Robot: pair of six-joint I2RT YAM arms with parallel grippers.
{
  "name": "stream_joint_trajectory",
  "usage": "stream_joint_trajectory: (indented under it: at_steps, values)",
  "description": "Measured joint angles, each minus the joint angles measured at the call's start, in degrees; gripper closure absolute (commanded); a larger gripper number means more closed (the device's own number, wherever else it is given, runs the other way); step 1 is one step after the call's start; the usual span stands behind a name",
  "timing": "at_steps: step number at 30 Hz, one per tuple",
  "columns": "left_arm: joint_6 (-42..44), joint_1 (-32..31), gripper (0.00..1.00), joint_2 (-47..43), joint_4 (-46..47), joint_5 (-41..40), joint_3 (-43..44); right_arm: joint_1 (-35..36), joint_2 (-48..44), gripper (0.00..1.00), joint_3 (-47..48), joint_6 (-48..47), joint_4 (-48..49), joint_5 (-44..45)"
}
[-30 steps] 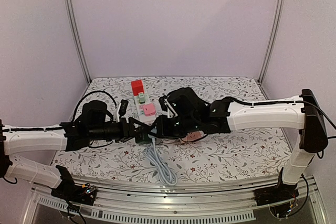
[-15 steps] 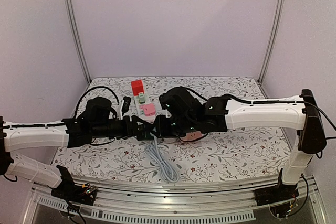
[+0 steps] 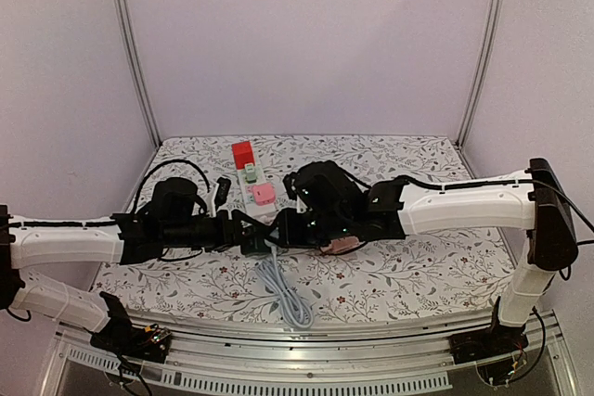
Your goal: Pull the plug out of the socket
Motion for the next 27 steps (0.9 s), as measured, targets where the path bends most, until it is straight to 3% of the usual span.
stream_joint_trajectory:
  at_steps: [15, 23, 27]
  values:
    - [5.0, -2.5, 0.83, 4.9, -6.9, -5.2, 8.0, 1.2, 1.0, 1.00, 6.8, -1.0, -12.0, 8.0]
    - [4.1, -2.3, 0.83, 4.9, -6.4, -4.1, 6.4, 0.1, 0.0, 1.00, 1.0, -0.2, -4.8, 3.9]
    - [1.5, -1.2, 0.83, 4.9, -1.8, -1.4, 3.5, -0.5, -0.6, 1.00, -1.1, -0.5, -2.1, 1.6]
